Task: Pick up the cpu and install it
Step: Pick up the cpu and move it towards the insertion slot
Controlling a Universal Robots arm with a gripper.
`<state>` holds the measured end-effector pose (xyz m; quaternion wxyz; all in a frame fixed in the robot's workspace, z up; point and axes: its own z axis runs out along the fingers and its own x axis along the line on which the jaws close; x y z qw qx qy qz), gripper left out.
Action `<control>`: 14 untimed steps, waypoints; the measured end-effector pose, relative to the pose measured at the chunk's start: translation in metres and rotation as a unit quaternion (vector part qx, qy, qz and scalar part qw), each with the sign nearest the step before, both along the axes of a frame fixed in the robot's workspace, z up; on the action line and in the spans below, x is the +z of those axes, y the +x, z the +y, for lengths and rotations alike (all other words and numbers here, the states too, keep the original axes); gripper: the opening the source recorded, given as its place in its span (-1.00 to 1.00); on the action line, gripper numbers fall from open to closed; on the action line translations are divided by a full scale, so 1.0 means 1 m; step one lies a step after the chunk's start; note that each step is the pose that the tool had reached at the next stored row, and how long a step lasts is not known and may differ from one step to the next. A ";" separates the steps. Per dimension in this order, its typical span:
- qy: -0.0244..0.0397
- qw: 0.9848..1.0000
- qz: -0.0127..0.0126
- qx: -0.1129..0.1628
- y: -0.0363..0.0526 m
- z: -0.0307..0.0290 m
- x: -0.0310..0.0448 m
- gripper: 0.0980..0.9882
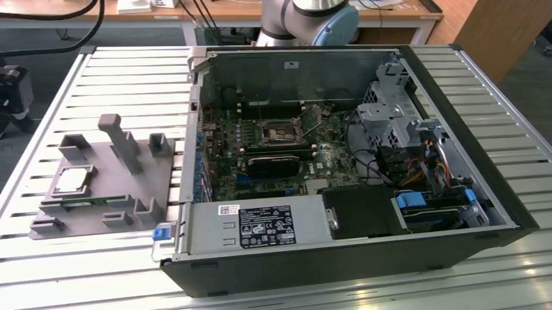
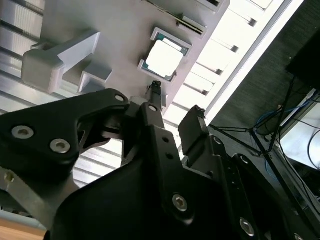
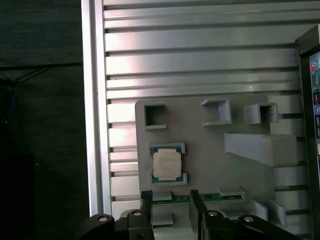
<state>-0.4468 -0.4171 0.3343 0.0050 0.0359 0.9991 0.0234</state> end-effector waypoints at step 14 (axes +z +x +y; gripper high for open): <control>0.001 1.000 0.000 0.000 0.0000 -0.0004 -0.0253 0.75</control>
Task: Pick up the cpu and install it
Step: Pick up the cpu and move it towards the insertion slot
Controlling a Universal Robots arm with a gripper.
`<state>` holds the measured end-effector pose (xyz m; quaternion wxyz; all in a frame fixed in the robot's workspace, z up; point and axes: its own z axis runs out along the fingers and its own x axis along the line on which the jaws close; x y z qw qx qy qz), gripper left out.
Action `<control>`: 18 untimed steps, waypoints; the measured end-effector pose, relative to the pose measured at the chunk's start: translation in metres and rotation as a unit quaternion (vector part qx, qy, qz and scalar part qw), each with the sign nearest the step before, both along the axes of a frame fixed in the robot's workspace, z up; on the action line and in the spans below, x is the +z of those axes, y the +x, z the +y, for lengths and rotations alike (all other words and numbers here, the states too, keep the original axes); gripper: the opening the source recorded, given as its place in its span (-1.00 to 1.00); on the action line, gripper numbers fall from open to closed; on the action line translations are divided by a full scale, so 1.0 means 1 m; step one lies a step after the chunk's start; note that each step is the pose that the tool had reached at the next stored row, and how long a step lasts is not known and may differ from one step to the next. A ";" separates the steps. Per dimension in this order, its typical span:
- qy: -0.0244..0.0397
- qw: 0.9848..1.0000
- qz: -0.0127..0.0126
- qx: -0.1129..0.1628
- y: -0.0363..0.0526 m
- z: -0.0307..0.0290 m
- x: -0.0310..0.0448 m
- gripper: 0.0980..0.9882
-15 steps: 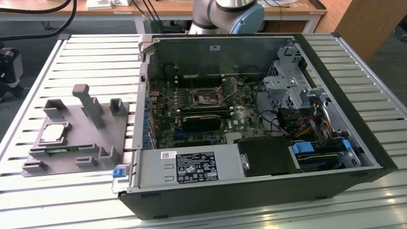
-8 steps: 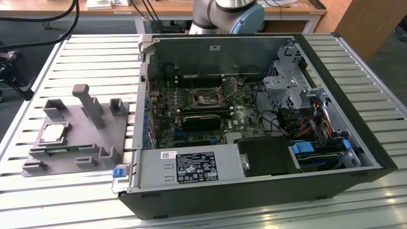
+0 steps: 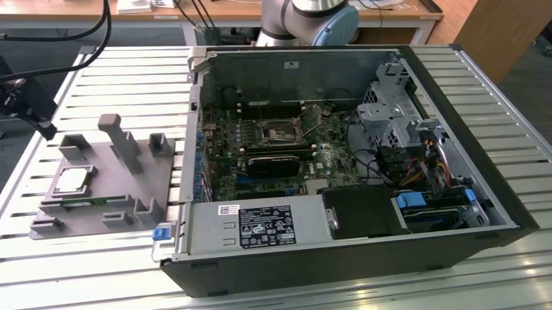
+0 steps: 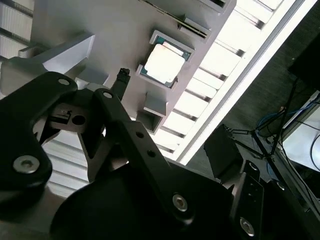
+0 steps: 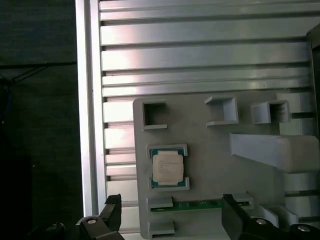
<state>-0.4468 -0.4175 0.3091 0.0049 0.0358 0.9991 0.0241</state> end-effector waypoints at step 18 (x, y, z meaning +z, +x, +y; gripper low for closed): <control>0.002 1.000 0.000 0.016 0.0000 -0.0003 -0.0259 0.75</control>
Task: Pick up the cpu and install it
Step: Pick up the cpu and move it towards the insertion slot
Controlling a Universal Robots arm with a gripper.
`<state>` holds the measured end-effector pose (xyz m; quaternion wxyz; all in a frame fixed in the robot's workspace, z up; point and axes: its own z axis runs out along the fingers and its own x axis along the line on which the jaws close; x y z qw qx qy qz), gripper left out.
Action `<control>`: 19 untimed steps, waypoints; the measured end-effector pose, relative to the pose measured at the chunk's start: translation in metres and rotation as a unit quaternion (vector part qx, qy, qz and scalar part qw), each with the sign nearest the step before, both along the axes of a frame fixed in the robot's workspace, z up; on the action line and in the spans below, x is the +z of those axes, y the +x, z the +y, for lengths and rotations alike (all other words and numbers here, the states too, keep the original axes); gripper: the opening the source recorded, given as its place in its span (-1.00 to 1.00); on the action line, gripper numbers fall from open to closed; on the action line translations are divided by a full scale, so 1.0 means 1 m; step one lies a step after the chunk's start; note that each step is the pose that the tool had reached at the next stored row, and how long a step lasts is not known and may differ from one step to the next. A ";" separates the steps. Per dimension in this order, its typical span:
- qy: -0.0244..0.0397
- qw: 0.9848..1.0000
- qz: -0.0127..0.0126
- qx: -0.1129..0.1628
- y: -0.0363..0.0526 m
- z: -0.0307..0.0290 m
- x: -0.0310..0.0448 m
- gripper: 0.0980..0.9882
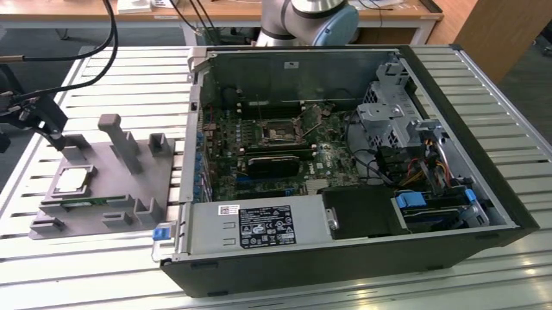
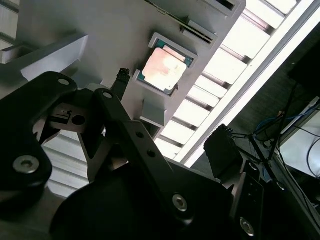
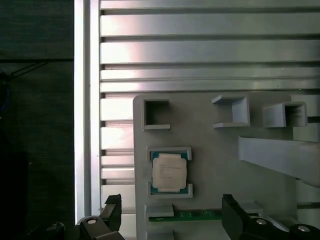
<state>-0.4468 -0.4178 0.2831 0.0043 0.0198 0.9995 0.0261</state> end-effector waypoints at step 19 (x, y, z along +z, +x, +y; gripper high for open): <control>0.002 1.000 0.000 0.000 0.0000 0.0000 -0.0182 0.75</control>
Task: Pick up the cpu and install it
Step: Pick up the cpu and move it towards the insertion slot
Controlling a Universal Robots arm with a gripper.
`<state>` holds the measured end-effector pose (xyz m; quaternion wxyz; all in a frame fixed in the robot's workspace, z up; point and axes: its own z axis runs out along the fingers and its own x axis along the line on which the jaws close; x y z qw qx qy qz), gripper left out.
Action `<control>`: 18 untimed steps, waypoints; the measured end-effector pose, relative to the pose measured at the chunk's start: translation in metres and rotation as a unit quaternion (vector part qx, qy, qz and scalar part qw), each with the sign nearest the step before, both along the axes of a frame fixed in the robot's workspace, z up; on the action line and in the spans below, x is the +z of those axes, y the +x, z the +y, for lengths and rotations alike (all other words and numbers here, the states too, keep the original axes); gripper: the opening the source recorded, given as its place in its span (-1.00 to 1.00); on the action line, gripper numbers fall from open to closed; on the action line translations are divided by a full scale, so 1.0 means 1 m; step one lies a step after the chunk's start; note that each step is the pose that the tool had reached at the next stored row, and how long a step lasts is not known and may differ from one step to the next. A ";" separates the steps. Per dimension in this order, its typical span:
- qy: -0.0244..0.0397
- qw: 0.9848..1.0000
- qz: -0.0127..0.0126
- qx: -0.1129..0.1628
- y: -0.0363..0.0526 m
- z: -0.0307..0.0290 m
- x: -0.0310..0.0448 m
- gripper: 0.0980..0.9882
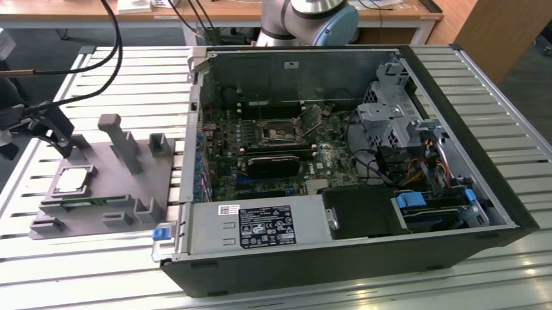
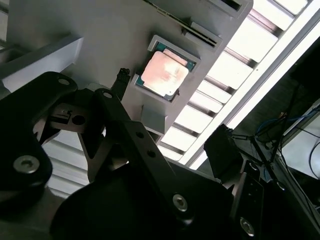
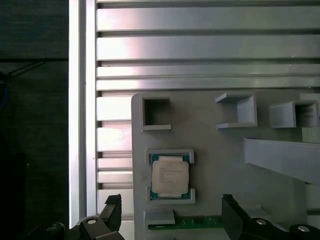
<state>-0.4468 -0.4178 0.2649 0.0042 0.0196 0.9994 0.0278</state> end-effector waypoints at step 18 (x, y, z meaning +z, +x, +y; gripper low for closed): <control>0.000 1.000 0.000 0.000 0.0046 0.0000 -0.0292 0.75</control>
